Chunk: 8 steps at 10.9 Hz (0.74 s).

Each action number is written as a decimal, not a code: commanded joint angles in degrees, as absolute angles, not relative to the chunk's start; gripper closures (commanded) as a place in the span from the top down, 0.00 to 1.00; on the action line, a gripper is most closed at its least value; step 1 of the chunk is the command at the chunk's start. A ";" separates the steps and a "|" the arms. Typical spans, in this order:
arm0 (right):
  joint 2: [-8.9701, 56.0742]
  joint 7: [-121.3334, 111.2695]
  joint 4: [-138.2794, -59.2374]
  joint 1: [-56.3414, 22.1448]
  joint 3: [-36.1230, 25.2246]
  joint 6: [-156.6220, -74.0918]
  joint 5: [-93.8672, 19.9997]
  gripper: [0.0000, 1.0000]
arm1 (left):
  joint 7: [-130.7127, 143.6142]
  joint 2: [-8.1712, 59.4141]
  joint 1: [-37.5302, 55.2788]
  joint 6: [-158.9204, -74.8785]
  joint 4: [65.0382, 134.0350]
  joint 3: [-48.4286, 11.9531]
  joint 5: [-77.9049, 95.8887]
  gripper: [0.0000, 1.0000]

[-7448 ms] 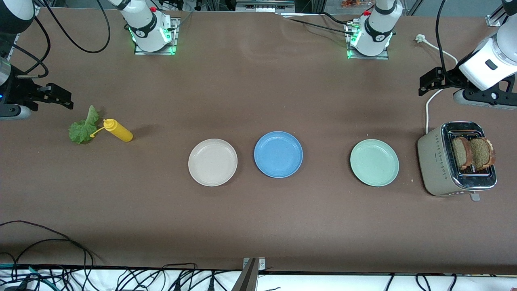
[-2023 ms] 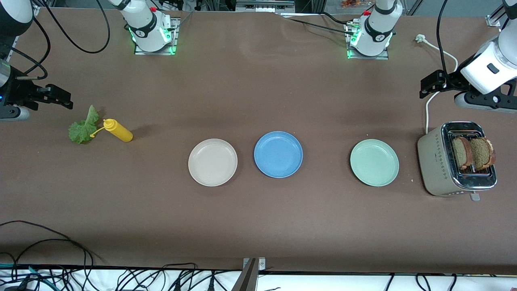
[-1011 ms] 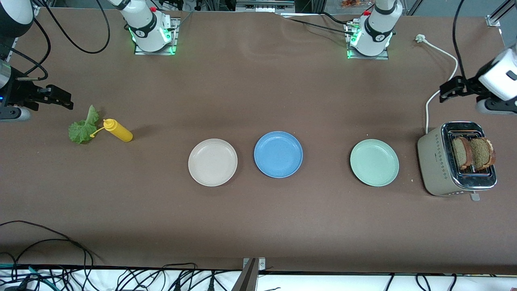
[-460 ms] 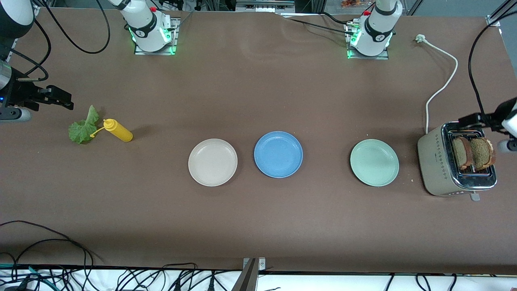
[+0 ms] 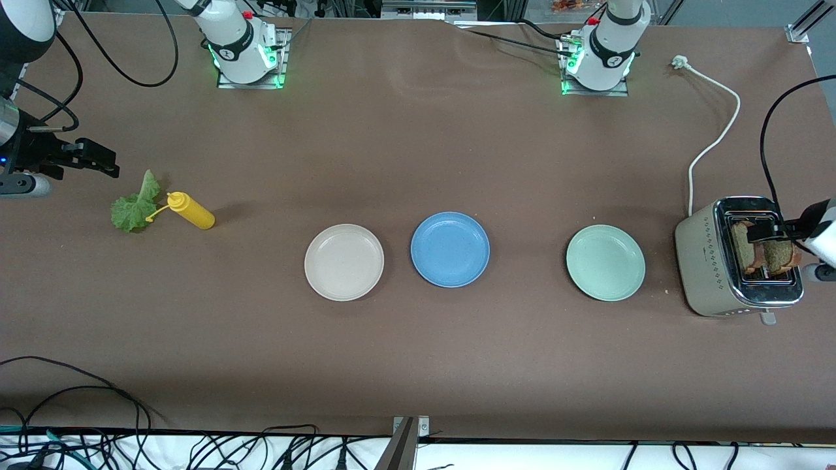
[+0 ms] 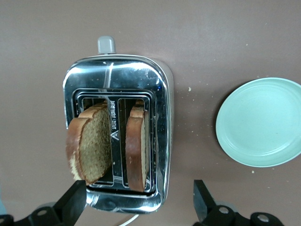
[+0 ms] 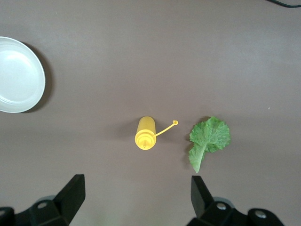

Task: Make sandwich in blue plate with both arms
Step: 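Move the left gripper over the toaster toward the bread slice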

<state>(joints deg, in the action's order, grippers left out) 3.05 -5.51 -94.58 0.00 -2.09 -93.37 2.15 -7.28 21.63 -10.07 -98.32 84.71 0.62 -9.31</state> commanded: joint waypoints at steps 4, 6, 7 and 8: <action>2.55 -5.54 -94.83 0.09 -2.02 -93.16 2.90 1.00 | -8.00 27.24 -12.04 -99.58 84.11 0.44 -11.25 0.97; 2.64 -5.62 -94.83 0.09 -2.02 -93.16 2.90 1.00 | -7.91 28.03 -12.13 -99.49 85.78 0.44 -11.07 0.76; 2.64 -5.71 -94.83 0.09 -2.11 -93.16 2.81 1.00 | -7.91 28.04 -12.04 -99.41 85.87 0.44 -11.16 0.52; 2.64 -5.80 -94.83 0.17 -2.11 -93.16 2.81 1.00 | -7.91 28.04 -12.04 -99.14 85.87 0.44 -11.08 0.29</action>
